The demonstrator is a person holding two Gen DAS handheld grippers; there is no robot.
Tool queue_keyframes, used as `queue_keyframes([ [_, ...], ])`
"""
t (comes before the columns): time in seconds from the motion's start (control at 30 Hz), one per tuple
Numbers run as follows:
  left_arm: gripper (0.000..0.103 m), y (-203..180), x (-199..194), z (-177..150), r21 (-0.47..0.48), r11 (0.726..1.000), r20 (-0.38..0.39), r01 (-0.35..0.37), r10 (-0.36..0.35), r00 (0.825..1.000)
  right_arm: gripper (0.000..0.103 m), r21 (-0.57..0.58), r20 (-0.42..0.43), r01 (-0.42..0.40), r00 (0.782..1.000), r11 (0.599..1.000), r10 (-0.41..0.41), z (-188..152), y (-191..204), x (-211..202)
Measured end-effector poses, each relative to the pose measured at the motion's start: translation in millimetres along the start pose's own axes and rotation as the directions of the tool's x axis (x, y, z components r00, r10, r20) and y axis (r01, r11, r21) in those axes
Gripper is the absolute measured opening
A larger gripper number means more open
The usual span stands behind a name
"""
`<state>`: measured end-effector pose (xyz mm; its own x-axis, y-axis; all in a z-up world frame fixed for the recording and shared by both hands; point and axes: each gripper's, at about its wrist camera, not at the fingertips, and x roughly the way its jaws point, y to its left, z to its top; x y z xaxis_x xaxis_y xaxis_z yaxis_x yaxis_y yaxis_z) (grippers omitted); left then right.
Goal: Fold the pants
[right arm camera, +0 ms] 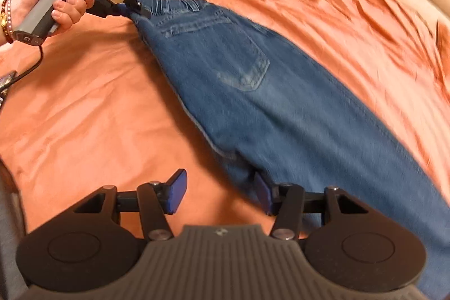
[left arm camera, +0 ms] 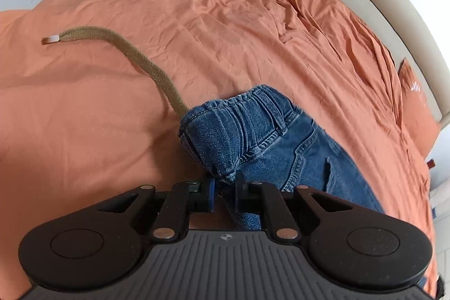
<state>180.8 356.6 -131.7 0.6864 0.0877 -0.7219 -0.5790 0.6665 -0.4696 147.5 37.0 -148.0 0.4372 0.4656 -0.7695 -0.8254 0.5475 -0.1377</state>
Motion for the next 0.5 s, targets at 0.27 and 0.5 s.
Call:
queue_keyframes([
  [0.27, 0.014, 1, -2, -3, 0.061, 0.998, -0.013, -0.006, 0.007, 1.0, 0.047, 0.111, -0.022, -0.018, 1.0, 0.994, 0.021, 16, -22, 21],
  [0.5, 0.014, -5, -10, 6, 0.125, 0.992, -0.004, -0.031, 0.032, 0.999, 0.008, 0.139, 0.074, -0.045, 0.997, 0.989, 0.035, 5, -8, -15],
])
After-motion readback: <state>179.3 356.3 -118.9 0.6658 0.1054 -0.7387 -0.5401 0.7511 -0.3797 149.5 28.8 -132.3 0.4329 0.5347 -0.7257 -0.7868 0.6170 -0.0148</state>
